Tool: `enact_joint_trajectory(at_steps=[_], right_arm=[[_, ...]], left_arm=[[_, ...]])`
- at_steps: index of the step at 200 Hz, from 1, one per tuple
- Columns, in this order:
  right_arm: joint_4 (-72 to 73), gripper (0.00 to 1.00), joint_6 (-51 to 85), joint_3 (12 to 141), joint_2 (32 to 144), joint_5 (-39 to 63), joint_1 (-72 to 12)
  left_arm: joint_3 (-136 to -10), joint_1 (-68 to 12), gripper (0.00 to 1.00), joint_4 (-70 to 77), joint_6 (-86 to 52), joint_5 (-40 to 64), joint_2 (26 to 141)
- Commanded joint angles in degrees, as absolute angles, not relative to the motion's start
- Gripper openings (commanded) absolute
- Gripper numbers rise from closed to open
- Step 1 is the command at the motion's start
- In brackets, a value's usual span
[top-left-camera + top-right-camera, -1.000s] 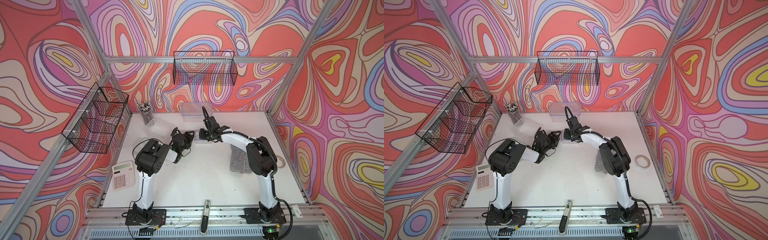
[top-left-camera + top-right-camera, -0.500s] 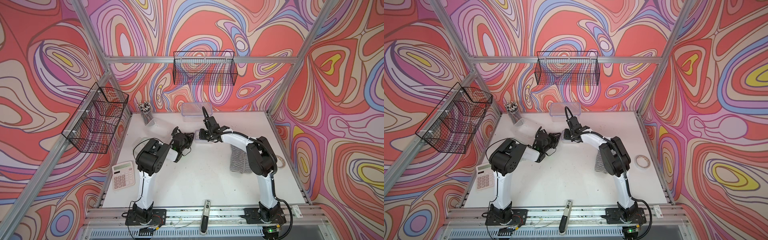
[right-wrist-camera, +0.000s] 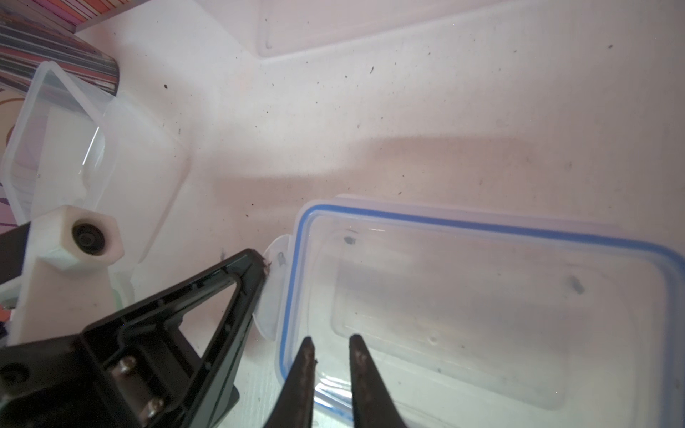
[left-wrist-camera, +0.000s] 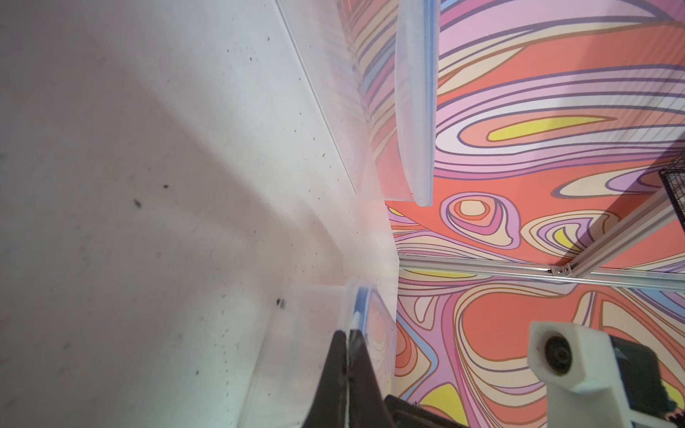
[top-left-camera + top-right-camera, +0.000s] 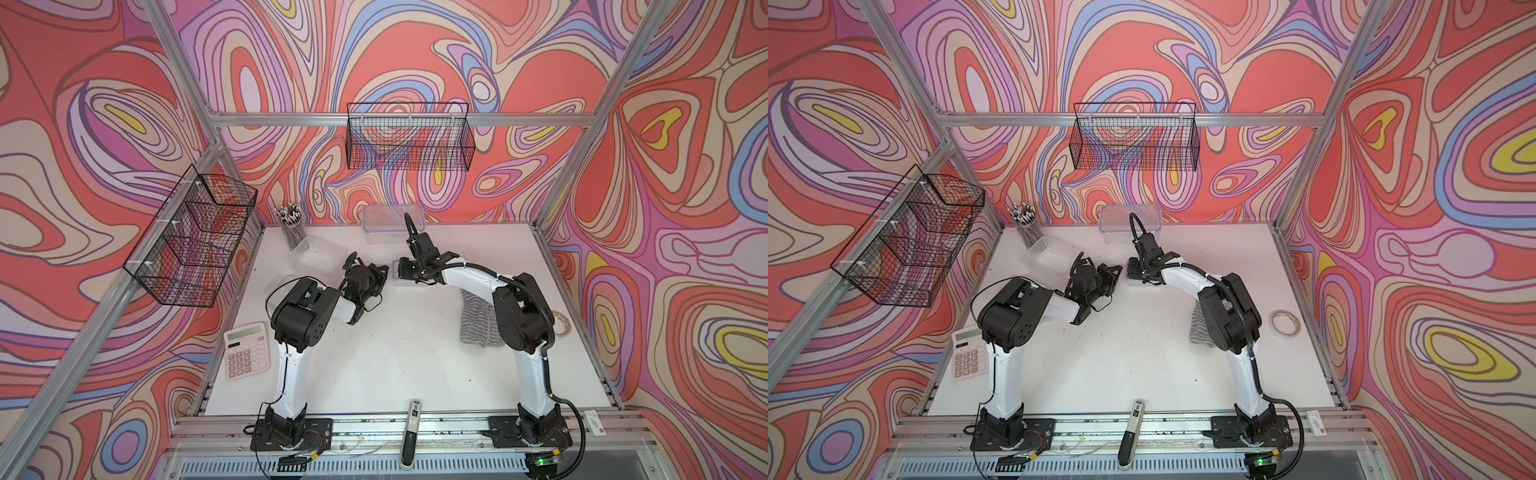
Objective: Wipe the insides of the lunch boxes
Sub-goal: Open the fastener of the lunch box, then adjust the lunch box at the center of the board.
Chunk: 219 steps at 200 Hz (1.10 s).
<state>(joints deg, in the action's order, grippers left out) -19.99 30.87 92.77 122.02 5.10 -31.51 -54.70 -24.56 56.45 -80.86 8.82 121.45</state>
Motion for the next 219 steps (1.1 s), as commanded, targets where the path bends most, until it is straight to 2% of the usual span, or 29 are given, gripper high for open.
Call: enact_joint_trajectory(at_steps=[1,9,27,52,91,114,156,183,219], right_arm=[[-28.13,0.26,30.48,92.48,123.18,5.90,-31.90],[-28.60,0.27,30.18,93.41,122.91,6.37,-31.90],[-29.84,0.30,29.10,96.33,122.52,7.95,-31.90],[-31.99,0.36,27.16,101.07,122.34,9.13,-31.82],[-33.84,0.43,23.91,106.70,122.71,10.04,-29.38],[-33.99,0.47,21.84,108.68,124.13,12.31,-25.22],[-29.90,0.59,22.31,110.26,128.65,24.36,-16.61],[-27.76,0.60,23.34,110.44,131.21,29.07,-14.51],[-27.94,0.60,22.98,109.83,132.41,31.71,-14.50]], left_arm=[[-55.05,-25.06,0.27,55.02,-80.04,9.72,120.20],[-54.67,-24.98,0.37,55.10,-79.79,9.59,119.86],[-53.80,-24.74,0.52,55.19,-79.34,9.23,119.10],[-53.17,-24.26,0.62,54.93,-78.84,9.23,118.12],[-51.80,-23.71,0.64,51.68,-78.20,10.11,115.20],[-51.18,-23.68,0.64,43.27,-76.59,11.06,111.45],[-51.07,-25.34,0.64,27.22,-73.14,13.61,105.56],[-52.05,-27.84,0.64,22.68,-72.35,16.22,105.08],[-57.77,-28.77,0.64,20.37,-71.19,23.19,110.36]])
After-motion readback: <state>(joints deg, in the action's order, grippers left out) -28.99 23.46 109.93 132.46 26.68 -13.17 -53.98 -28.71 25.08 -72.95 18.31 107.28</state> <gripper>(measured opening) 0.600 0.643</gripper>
